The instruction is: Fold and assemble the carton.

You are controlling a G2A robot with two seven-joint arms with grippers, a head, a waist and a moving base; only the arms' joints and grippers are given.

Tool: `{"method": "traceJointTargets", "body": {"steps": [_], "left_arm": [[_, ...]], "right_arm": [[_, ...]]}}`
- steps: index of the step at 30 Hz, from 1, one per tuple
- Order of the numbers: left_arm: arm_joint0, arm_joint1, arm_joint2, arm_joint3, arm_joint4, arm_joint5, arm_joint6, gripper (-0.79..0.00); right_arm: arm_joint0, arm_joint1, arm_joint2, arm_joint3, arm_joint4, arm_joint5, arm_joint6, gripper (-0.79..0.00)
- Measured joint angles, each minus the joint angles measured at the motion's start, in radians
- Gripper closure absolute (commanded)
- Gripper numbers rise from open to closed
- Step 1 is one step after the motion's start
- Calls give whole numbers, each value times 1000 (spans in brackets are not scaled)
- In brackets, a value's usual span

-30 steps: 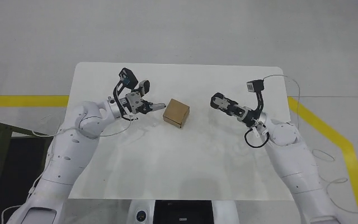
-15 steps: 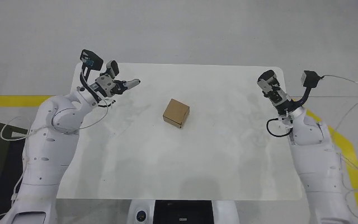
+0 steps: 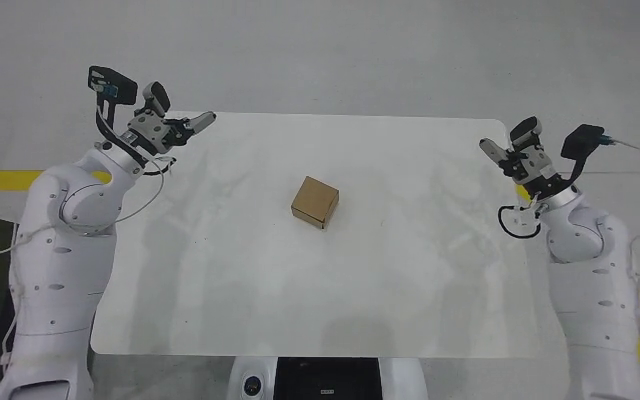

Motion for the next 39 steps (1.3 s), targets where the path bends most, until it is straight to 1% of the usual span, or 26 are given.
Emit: {"method": "traceJointTargets", "body": {"steps": [39], "left_arm": [[1,1,-1,-7,6,8,3,-784]], "right_arm": [[-1,1,2,1,-13,3,-10,-785]]}}
